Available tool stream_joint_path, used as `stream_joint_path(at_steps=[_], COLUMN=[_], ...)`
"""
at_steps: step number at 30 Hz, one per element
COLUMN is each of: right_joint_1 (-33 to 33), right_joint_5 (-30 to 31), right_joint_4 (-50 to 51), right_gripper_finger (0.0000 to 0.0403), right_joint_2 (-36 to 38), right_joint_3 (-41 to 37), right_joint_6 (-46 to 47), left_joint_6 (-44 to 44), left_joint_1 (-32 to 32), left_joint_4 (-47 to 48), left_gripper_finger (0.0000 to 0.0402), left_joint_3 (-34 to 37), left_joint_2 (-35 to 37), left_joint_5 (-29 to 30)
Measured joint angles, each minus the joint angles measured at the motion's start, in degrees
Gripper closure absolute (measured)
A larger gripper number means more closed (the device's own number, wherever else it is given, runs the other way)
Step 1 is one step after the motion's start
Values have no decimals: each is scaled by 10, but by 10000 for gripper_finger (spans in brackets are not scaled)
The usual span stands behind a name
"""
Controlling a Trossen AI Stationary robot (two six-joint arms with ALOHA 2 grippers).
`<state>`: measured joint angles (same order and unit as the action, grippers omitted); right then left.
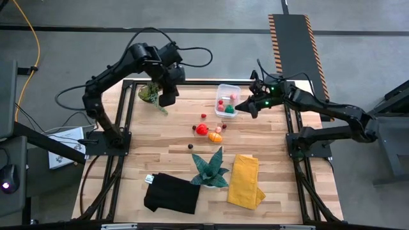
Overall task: Pick and placing Produce into tupperware
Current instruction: Put the croissant into the transparent container
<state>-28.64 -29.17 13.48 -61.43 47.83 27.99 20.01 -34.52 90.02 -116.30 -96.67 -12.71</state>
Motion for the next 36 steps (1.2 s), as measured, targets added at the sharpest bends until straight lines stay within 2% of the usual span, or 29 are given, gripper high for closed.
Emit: stream_joint_path(at_steps=[5, 9, 19, 29, 36], right_joint_1=[14, 14, 14, 33, 33], right_joint_5=[22, 24, 12, 42, 49], right_joint_4=[0, -1, -40, 184, 306], right_gripper_finger=[340, 318, 313, 313, 313], right_joint_2=[0, 0, 0, -47, -105], right_joint_3=[0, 0, 5, 143, 207], right_joint_6=[0, -14, -44, -179, -159], left_joint_6=[-38, -75, -136, -239, -322], left_joint_1=[0, 0, 0, 0, 0], left_joint_4=[-6, -57, -229, -431, -536], left_gripper_finger=[401, 401, 401, 401, 401], left_joint_3=[77, 163, 353, 526, 622], left_joint_2=[56, 115, 263, 401, 470], left_joint_5=[-2, -8, -19, -16, -12])
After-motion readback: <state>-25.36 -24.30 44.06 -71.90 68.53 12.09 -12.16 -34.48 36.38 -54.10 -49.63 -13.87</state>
